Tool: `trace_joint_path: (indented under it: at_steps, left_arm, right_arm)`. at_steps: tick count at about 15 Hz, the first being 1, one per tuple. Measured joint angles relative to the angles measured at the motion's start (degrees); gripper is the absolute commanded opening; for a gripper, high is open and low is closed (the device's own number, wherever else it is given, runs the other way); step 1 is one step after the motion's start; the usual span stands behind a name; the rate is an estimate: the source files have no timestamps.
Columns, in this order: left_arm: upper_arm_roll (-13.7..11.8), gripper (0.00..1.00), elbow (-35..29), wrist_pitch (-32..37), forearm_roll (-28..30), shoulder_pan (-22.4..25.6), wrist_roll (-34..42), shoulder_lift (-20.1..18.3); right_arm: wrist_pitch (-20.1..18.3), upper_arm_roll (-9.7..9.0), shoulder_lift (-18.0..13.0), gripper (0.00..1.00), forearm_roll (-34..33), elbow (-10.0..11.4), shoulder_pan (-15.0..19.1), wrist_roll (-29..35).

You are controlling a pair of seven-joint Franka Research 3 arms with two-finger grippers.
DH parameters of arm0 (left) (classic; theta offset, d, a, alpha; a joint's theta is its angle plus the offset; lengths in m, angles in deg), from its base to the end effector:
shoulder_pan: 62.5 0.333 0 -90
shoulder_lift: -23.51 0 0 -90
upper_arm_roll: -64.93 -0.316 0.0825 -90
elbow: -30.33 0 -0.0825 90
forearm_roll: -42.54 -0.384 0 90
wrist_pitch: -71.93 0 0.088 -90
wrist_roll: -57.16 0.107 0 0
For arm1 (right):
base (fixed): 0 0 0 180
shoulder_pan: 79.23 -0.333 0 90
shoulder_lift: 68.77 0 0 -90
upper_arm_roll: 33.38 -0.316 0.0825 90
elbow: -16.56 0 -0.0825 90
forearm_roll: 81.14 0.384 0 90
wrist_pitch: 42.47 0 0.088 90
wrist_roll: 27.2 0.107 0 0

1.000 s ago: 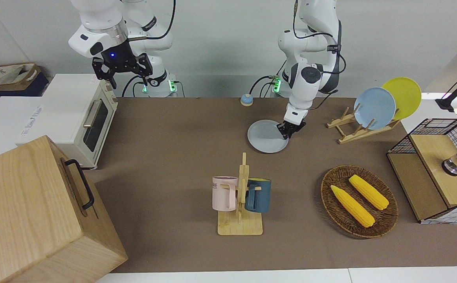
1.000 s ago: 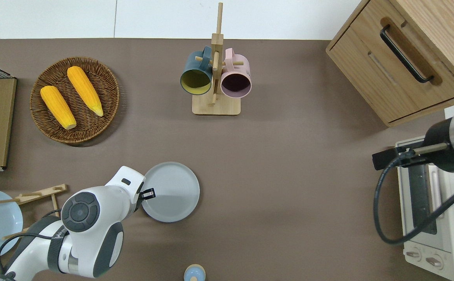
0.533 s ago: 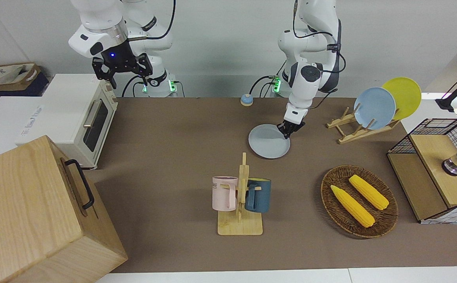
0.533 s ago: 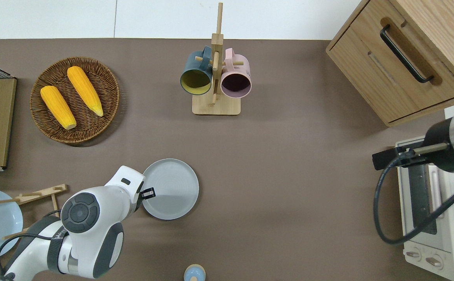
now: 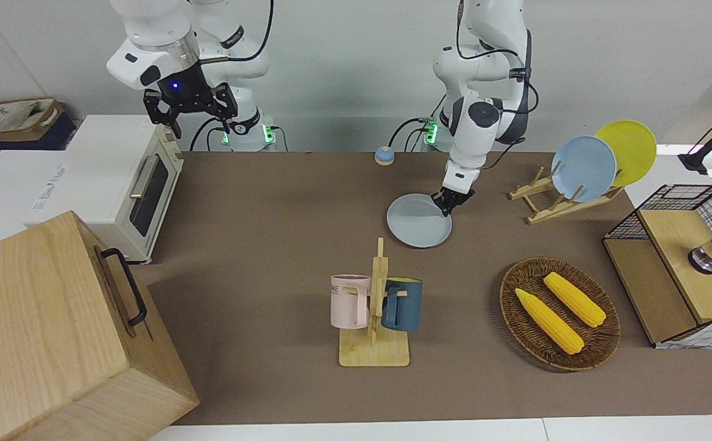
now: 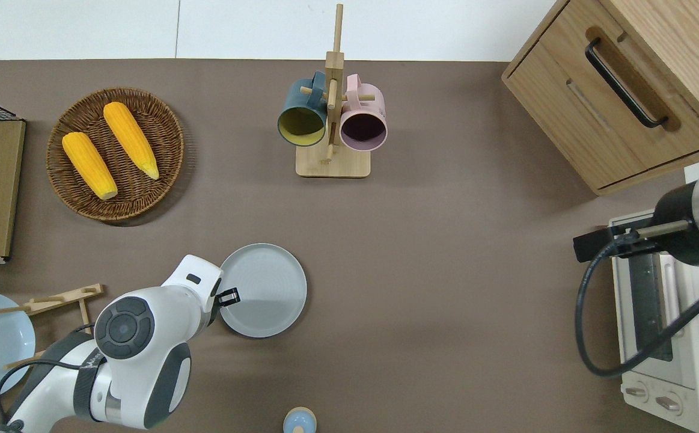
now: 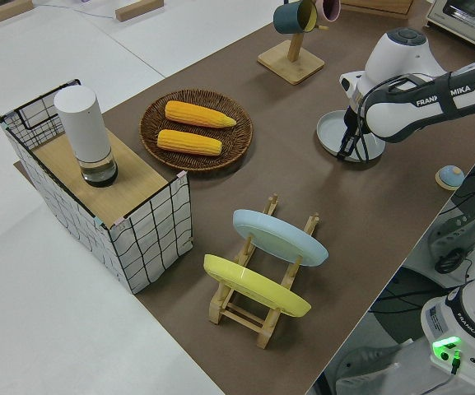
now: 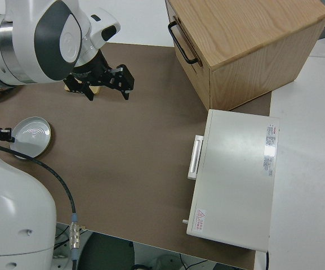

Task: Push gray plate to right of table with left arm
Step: 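Push the gray plate with the left gripper toward the toaster oven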

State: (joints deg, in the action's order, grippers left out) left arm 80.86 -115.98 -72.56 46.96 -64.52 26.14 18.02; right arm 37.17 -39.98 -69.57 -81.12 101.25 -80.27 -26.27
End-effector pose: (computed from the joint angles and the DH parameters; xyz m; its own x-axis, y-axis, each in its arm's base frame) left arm 0.4315 -0.1377 0.3071 0.9572 0.2867 0.0403 0.2846 -0.9573 0.0502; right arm 0.5262 0.0711 0.6597 0.9904 0.1164 -0.0742 0.1169 -0.9931 0.0025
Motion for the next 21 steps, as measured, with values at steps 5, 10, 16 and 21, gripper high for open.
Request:
trace_joint_path:
  at_steps: [5,10,16,21]
  left_arm:
    - [1.25,0.0,2.69,-0.12,-1.73,-5.23,-12.84,1.48]
    - [1.61,0.0,9.39,0.14,-18.38,-14.54,-40.63,8.68]
    - [1.77,0.0,17.54,4.42,-19.92,-20.89,-48.55,14.02]
    - [2.04,0.0,20.95,7.04,-19.92,-23.35,-51.45,16.09]
  right_arm:
    - [0.0,0.0,0.0,0.983,0.0,0.0,0.0,0.0]
    - [0.0,0.0,0.0,0.983,0.0,0.0,0.0,0.0]
    - [0.0,0.0,0.0,0.983,0.0,0.0,0.0,0.0]
    - [0.0,0.0,0.0,0.983,0.0,0.0,0.0,0.0]
